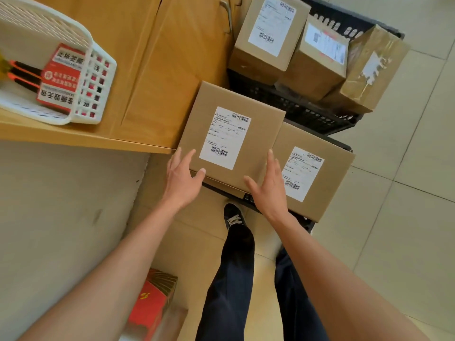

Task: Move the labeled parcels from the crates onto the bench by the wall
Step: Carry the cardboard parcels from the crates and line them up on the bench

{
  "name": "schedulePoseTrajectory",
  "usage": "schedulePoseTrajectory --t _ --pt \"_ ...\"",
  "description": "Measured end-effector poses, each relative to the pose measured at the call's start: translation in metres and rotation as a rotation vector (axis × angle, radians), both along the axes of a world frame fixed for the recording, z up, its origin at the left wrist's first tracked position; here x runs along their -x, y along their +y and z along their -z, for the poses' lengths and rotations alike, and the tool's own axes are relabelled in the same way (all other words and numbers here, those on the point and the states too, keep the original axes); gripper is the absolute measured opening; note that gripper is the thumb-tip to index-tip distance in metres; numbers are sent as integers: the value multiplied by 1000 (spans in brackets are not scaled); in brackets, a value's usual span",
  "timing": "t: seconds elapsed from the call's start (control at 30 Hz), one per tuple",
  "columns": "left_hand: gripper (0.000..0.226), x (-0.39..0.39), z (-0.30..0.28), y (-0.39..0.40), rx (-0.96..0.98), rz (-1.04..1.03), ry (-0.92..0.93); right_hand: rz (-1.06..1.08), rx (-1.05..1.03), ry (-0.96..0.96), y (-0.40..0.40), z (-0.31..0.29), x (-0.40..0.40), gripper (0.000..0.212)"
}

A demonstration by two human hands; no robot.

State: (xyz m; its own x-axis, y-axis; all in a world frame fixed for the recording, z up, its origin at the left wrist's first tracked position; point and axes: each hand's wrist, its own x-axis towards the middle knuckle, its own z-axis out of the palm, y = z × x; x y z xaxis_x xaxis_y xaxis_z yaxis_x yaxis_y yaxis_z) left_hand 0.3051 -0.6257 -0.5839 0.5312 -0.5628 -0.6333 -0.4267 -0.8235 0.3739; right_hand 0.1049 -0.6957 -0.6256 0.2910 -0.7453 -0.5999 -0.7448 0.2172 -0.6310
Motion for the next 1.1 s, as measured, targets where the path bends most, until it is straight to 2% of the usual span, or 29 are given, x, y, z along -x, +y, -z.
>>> schedulePoseTrajectory --t 0.17,0.4,0.5,0.63,0.73,0.9,1.1 --pt "65 -7 27 -3 -4 -1 -12 82 -16 -127 -12 25 -15 109" --pt "66 -7 39 -1 90 -34 -78 131 -6 -133 -15 41 -11 98" --pt "68 -12 41 -2 81 -101 -25 154 -15 -139 -16 42 -7 97" --pt "78 -12 42 -2 35 -241 132 129 -48 -135 -15 40 6 96" --pt "86 6 42 7 36 -255 147 122 -85 -116 -14 34 20 95" --pt "75 36 23 24 150 -382 89 76 -117 -83 -5 3 49 90" --pt "90 83 -8 55 225 -405 124 -73 -47 -109 -2 -40 77 82"
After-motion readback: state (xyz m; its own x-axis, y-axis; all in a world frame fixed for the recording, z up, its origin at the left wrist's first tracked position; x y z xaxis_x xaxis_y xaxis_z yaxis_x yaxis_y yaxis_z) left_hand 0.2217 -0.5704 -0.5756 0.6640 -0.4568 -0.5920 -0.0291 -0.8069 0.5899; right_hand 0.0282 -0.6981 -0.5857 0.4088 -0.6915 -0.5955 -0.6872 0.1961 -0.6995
